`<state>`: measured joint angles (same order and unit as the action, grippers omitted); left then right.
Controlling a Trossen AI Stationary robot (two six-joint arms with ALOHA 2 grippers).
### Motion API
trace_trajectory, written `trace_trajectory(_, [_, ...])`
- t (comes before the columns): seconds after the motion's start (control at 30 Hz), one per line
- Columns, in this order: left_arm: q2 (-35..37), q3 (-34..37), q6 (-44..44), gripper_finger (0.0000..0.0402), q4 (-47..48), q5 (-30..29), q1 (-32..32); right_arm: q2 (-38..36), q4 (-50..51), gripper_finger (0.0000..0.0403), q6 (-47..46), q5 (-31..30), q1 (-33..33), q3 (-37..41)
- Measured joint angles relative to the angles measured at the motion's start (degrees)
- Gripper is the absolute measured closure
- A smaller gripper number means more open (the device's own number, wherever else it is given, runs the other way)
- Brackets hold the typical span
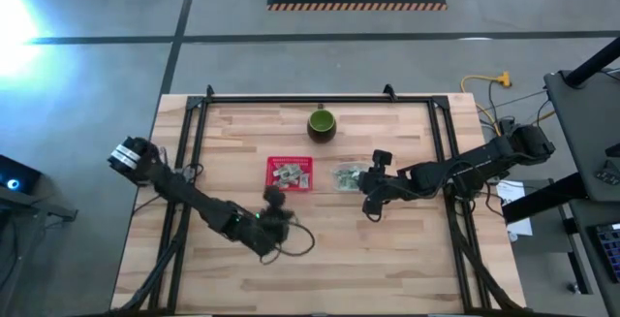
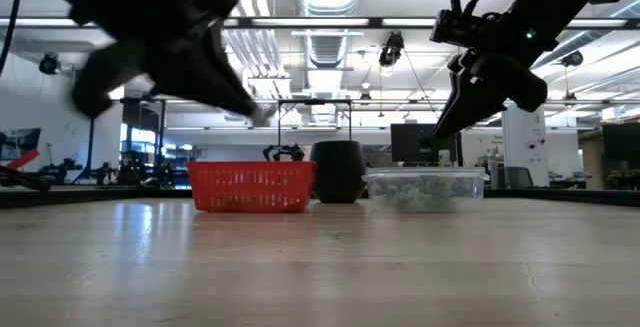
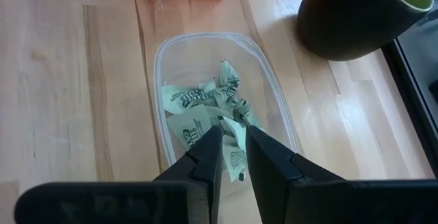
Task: Pick and place items into bin
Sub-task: Put the stevia packet into the red bin
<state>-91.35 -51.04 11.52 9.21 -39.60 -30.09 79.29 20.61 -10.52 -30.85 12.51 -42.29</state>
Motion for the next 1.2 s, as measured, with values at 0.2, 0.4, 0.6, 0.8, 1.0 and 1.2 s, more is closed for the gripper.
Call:
trace_trajectory(0.2, [4.12,1.33,2.76,0.04,2.59,-10.22,5.26,0.0,-0.09,0.0346,0.0,0.0,-0.02,0.12])
trace_trajectory(0.4, [5.25,1.81,4.47,0.0395,2.8,-10.2,13.2,0.0,-0.07,0.0346,0.02,-0.01,-0.02,0.12])
trace_trajectory(0.6, [5.25,1.94,3.85,0.0394,5.18,-6.85,21.24,0.0,-0.06,0.0346,0.1,-0.02,-0.02,0.23])
trace_trajectory(0.8, [5.24,1.94,3.8,0.0393,5.25,12.28,26.04,0.0,-0.05,0.0346,0.22,-0.02,-0.02,0.23])
trace_trajectory(1.0, [5.07,1.94,3.91,0.0392,5.32,12.75,26.35,0.0,-0.05,0.0346,0.22,-0.02,-0.02,0.27])
trace_trajectory(1.2, [5.16,1.94,4.35,0.0392,5.4,12.45,26.39,0.0,-0.05,0.0346,0.22,-0.02,-0.02,0.34])
